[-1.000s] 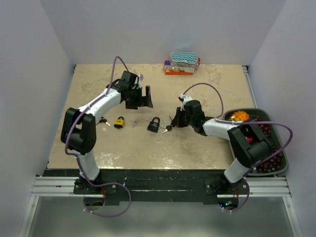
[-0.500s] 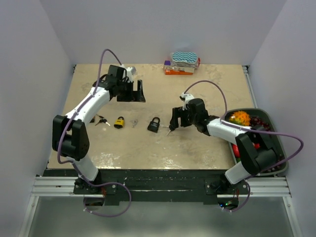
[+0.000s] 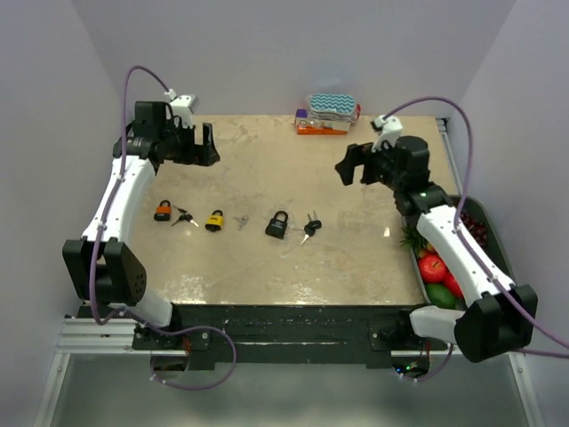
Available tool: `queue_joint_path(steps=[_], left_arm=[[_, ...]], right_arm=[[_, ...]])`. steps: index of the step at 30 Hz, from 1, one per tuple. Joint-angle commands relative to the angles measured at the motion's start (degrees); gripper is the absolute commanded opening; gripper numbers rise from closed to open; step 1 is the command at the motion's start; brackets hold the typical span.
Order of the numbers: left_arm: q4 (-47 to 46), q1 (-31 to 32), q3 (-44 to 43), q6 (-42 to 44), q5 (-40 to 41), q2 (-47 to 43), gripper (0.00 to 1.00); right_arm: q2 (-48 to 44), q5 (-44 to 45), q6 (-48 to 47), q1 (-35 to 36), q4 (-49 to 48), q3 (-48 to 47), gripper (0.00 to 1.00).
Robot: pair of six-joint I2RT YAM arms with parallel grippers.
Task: Lock with the key
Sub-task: Reset both arms
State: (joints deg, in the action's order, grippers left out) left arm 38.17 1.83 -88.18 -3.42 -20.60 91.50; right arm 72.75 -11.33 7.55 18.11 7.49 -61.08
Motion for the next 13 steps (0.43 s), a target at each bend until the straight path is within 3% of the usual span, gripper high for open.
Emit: queue_joint_path(steps=[1,7,13], left_arm=[[-0.8,1.7,6.9,9.9,2.7,-8.1,0.99],[-4.6,4.5,22.2,10.6,5.3,-18.4,0.99],[-5.9,4.6,26.6,9.8,6.2,-22.6,0.99]], right_arm=[[-7.5,-1.8,-2.4,-7.5,8.1,-0.3,0.99],[-18.9,-2.7,-2.1,-9.6,12.6,8.5,0.99],[-25.5,-3.3,-1.8,-9.6,13.9,11.9,0.99]])
